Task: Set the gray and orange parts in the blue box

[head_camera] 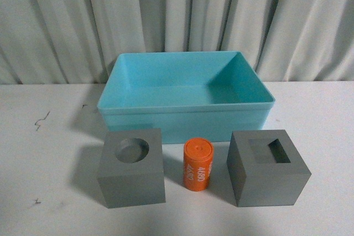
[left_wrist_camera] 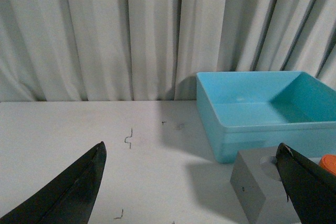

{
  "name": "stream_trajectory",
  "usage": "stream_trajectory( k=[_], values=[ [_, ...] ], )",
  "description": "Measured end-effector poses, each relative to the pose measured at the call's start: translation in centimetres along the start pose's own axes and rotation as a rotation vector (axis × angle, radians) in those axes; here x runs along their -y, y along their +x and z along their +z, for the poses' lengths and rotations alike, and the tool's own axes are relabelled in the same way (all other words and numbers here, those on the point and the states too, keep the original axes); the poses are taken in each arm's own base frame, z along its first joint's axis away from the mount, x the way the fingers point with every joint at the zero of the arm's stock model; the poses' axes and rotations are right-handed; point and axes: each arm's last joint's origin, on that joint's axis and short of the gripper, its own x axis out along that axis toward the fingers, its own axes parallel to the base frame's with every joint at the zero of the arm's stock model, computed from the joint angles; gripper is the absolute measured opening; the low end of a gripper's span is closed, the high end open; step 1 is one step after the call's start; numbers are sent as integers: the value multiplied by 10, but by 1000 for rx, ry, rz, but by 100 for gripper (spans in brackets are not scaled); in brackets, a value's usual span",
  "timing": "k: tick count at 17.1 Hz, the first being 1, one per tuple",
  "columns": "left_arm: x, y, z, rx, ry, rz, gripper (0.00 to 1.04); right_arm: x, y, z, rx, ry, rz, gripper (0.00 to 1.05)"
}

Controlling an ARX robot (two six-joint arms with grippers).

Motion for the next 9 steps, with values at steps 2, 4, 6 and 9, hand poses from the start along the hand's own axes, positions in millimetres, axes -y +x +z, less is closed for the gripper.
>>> stream_trajectory(
  k=[2,4,6,9],
  values=[
    [0,0,0,0,0,0,98,0,0,0,0,0,0,98],
    [0,0,0,0,0,0,98,0,0,0,0,0,0,98],
    [0,0,0,0,0,0,98,0,0,0,0,0,0,98],
    [0,0,0,0,0,0,98,0,0,0,0,0,0,98]
  ],
)
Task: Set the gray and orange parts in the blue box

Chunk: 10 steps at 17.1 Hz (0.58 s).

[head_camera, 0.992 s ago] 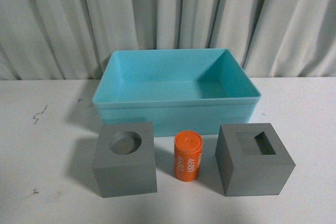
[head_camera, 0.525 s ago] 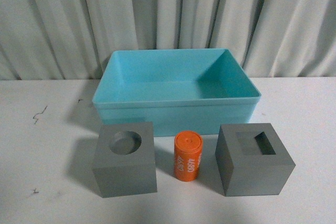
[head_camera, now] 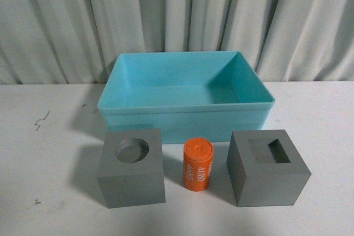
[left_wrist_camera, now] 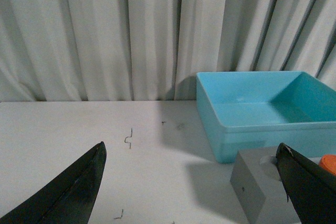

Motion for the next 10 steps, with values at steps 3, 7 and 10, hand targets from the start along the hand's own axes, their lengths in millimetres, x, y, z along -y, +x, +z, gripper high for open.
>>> stream_trajectory(
  k=[3,7,10],
  values=[
    [0,0,0,0,0,0,98,0,0,0,0,0,0,98],
    [0,0,0,0,0,0,98,0,0,0,0,0,0,98],
    [0,0,0,0,0,0,98,1,-1,-2,-143,34,12,98]
  ],
)
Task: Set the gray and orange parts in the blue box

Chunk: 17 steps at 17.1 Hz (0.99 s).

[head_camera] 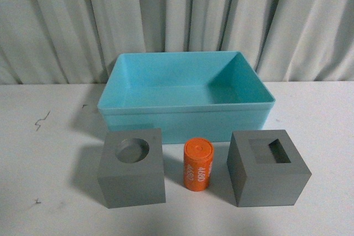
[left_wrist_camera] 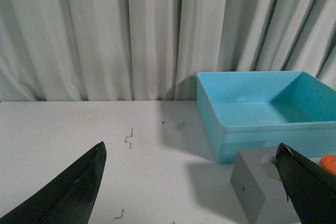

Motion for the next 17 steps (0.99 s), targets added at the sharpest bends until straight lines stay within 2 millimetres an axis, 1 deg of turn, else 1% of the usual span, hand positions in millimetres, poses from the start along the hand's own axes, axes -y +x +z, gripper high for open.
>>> stream_trajectory(
  k=[1,2,3,4,5,6,7,8,10,11,13,14,17],
  values=[
    [0,0,0,0,0,-3,98,6,8,5,-224,67,-8,98],
    [0,0,0,1,0,0,98,16,23,20,-255,104,-39,98],
    [0,0,0,0,0,0,98,22,39,40,-219,98,-14,98],
    [0,0,0,0,0,0,98,24,61,62,-187,61,52,98],
    [0,0,0,0,0,-1,98,22,80,69,-192,17,97,98],
    [0,0,0,0,0,0,98,17,99,62,-241,-14,150,98],
    [0,0,0,0,0,0,98,9,117,46,-304,-53,185,98],
    [0,0,0,0,0,-1,98,3,131,35,-344,-62,215,98],
    [0,0,0,0,0,0,98,-11,158,23,-360,-96,230,98],
    [0,0,0,0,0,-1,98,-18,167,17,-376,-106,247,98],
    [0,0,0,0,0,0,98,-33,180,-3,-443,-111,263,98],
    [0,0,0,0,0,-1,98,-38,185,-9,-459,-113,255,98],
    [0,0,0,0,0,0,98,-46,201,-23,-493,-92,216,98]
  ],
)
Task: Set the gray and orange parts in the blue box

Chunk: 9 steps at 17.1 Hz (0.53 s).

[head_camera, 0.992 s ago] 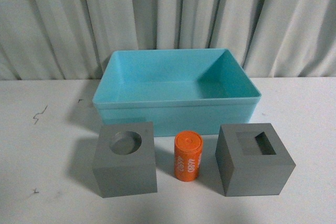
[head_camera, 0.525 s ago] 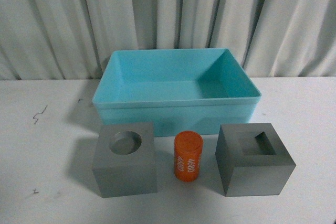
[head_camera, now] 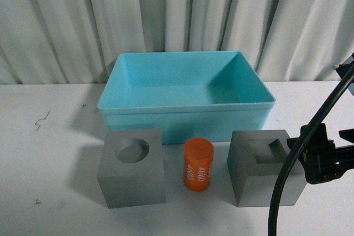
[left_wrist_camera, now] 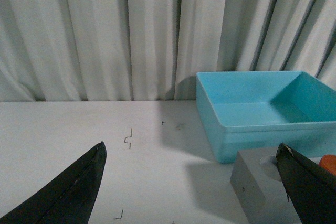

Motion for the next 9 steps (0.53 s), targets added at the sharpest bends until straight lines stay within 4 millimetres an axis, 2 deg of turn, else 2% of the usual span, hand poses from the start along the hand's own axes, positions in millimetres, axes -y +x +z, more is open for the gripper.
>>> stream_trajectory(
  k=[4,5,6,9],
  values=[
    [0,0,0,0,0,0,98,-5,24,-8,-57,66,-19,98],
    [0,0,0,0,0,0,98,-9,33,-10,-68,82,-48,82],
    [0,0,0,0,0,0,98,-11,34,-10,-68,85,-48,71],
    [0,0,0,0,0,0,98,-17,35,-10,-68,93,-44,46]
  ],
)
